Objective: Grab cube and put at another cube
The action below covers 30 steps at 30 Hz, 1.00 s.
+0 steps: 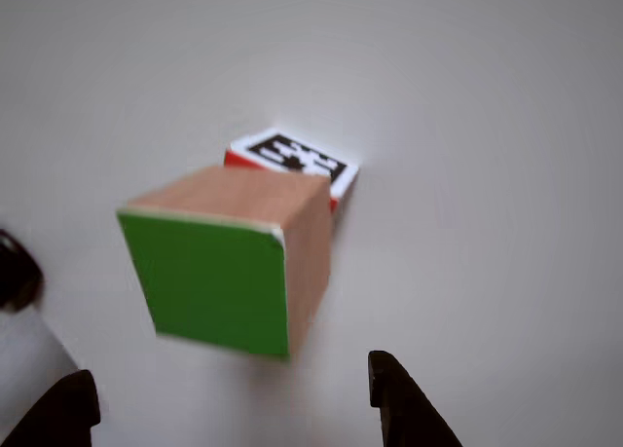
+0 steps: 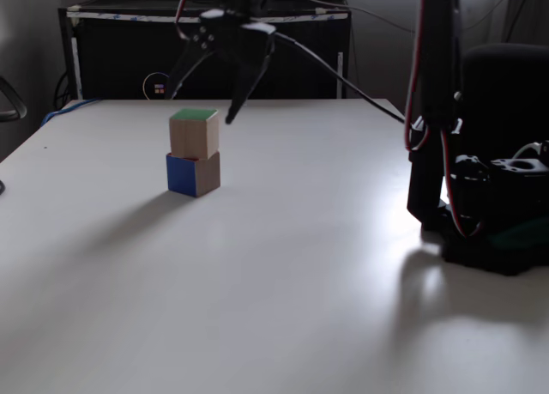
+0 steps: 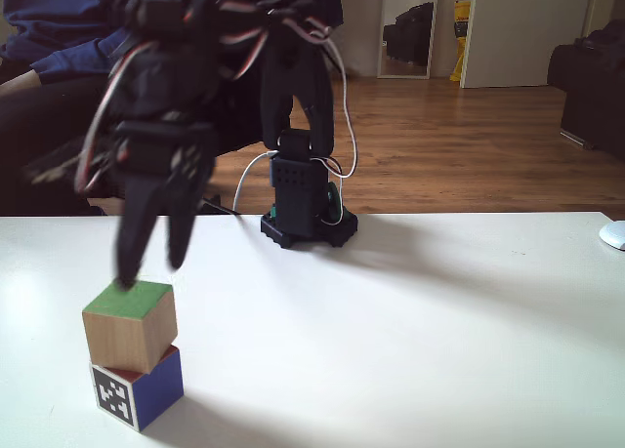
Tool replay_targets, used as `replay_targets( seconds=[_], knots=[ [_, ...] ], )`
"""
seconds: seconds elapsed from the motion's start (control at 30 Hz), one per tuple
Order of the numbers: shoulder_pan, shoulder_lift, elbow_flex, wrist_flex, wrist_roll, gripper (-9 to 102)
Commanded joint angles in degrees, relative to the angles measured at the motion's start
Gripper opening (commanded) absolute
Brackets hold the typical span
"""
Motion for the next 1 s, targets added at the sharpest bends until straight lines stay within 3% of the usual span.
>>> replay_targets(
  seconds=[0.0,0.3,0.57,0.7,0.97],
  knots=[
    [-2.02,9.40,4.66,0.35,0.26,43],
    [-13.71,33.40,26.28,-0.62,6.24,43],
    [-25.14,55.99,56.69,-18.54,14.41,36],
    [-27.86,76.11,73.12,-25.75,13.62,28],
    [-29.79,101.34,88.33,-24.35,12.39,15]
  ],
)
